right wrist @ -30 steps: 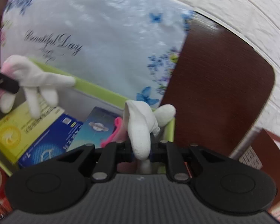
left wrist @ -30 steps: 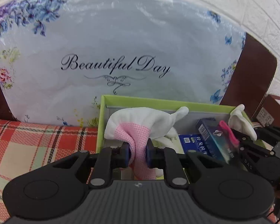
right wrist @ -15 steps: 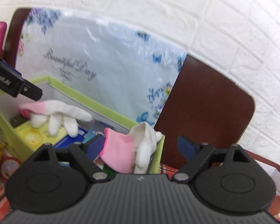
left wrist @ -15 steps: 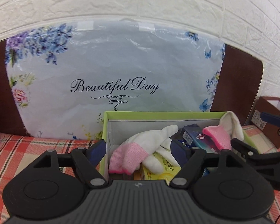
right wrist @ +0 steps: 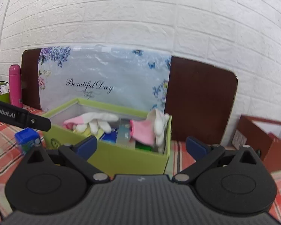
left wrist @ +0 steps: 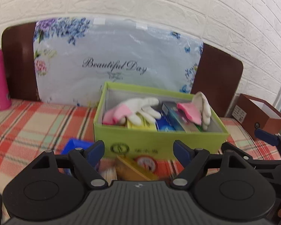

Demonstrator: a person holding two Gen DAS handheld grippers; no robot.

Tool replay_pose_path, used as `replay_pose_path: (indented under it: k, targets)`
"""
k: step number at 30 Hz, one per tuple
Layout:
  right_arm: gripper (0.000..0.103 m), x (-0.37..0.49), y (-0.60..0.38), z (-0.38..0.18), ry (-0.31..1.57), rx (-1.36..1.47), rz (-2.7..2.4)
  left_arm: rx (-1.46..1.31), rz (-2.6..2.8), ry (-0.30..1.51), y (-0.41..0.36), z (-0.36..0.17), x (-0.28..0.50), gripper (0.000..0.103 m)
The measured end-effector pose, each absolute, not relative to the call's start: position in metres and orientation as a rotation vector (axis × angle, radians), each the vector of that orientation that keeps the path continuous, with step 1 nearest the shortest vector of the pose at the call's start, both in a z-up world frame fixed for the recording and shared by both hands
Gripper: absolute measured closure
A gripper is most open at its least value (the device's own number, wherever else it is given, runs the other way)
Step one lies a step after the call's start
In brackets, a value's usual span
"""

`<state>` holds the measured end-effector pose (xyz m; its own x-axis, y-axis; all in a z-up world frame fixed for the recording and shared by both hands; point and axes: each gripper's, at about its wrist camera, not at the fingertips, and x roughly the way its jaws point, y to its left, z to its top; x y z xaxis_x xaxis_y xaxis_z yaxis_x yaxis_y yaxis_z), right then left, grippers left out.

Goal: Organize objects
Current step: 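Open both tools and withdraw them from the green box, then grasp the gold box with the left tool while the right tool grasps the steel wool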

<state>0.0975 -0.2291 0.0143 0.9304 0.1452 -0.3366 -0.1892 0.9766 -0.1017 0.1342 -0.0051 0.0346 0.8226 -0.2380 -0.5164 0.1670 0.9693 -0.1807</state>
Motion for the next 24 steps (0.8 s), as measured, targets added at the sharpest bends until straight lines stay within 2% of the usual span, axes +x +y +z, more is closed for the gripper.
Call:
replay_pose_path:
  k: [9, 19, 20, 22, 23, 24]
  targets:
    - [0.000, 0.057, -0.239, -0.028, 0.485, -0.025, 0.176, -0.176, -0.230, 0.657, -0.015, 0.005, 0.111, 0.020]
    - [0.000, 0.038, -0.253, -0.035, 0.513, 0.022, 0.168, -0.203, -0.156, 0.681, -0.026, -0.012, 0.160, 0.021]
    - [0.000, 0.038, -0.253, -0.034, 0.511, 0.022, 0.169, -0.206, -0.159, 0.689, -0.024, -0.015, 0.163, 0.025]
    - [0.000, 0.038, -0.252, -0.035, 0.510, 0.018, 0.180, -0.216, -0.194, 0.719, -0.019, -0.021, 0.167, 0.051]
    - [0.000, 0.039, -0.250, -0.036, 0.509, 0.014, 0.186, -0.229, -0.206, 0.720, -0.015, -0.023, 0.165, 0.051]
    - [0.000, 0.039, -0.249, -0.037, 0.509, 0.009, 0.192, -0.240, -0.223, 0.712, -0.011, -0.023, 0.163, 0.057]
